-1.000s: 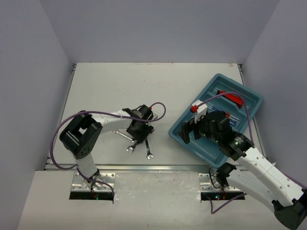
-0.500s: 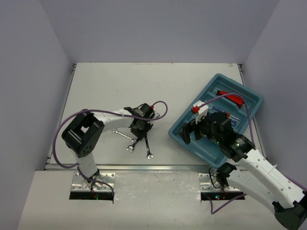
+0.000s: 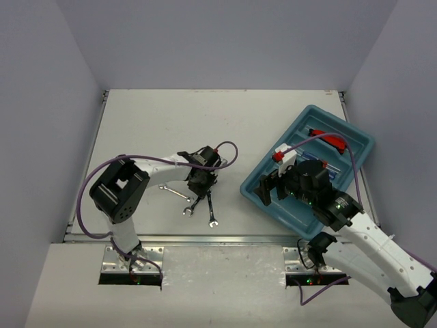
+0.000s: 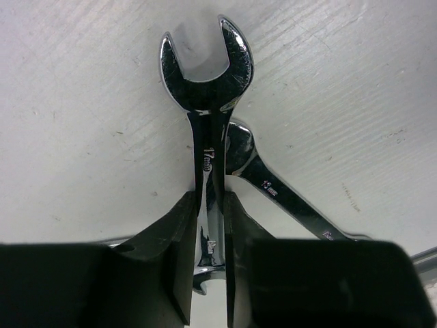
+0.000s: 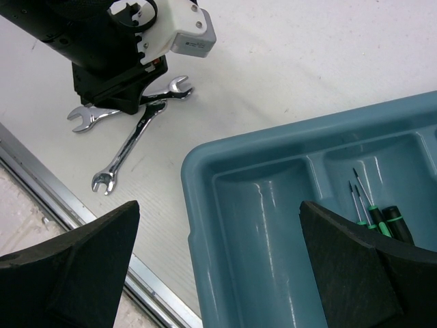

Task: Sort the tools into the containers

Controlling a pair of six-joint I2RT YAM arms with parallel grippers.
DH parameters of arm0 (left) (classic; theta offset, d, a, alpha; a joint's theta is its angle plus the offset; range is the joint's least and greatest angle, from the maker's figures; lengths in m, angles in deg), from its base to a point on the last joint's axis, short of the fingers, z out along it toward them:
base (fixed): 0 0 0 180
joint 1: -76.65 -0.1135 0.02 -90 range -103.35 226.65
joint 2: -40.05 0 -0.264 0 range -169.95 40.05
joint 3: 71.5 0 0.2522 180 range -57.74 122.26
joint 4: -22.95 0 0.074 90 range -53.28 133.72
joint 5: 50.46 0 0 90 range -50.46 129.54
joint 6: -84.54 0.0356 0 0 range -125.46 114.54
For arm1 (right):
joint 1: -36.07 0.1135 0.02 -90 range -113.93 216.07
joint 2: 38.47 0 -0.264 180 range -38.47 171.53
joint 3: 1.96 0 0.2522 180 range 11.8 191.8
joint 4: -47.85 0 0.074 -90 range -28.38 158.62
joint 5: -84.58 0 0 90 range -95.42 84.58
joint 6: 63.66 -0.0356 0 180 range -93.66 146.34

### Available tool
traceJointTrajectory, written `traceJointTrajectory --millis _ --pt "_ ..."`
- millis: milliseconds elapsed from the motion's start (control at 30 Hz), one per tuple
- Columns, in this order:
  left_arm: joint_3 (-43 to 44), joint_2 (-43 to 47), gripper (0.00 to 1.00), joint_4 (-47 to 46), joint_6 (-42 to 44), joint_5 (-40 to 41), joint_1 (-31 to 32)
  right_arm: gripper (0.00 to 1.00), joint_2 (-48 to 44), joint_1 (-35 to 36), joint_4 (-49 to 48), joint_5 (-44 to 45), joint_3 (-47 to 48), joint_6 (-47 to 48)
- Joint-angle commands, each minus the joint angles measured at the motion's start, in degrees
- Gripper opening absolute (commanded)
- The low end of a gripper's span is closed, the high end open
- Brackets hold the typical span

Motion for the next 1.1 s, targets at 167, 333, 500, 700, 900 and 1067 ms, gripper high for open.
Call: traceJointTrajectory --millis 167,333,500,700,900,1067 --pt "1.76 8.81 0.00 1.15 -7.33 4.57 -0.05 0.99 1.59 -0.17 -5.54 -3.49 -0.85 -2.03" --pt "2.24 14.72 0.00 -0.19 -9.16 3.25 0.14 0.99 2.38 -0.11 -9.59 -9.83 -1.42 -3.55" --pt "3.14 21.06 0.00 -2.55 -14.56 2.66 0.24 0.97 4.15 -0.11 -19.58 -15.81 -4.43 -10.28" --pt "-2.55 32.12 0.00 -15.92 -31.45 -1.92 0.35 0.89 10.33 -0.02 -35.70 -22.27 -5.77 -20.64" --pt "-8.61 36.82 0.00 -27.18 -41.49 -3.91 1.17 0.85 19.90 2.15 -41.23 -23.48 -2.40 -24.10" --pt "-12.39 40.19 0.00 -36.19 -46.72 -2.79 3.02 0.80 24.20 4.09 -43.86 -18.79 -1.03 -24.53"
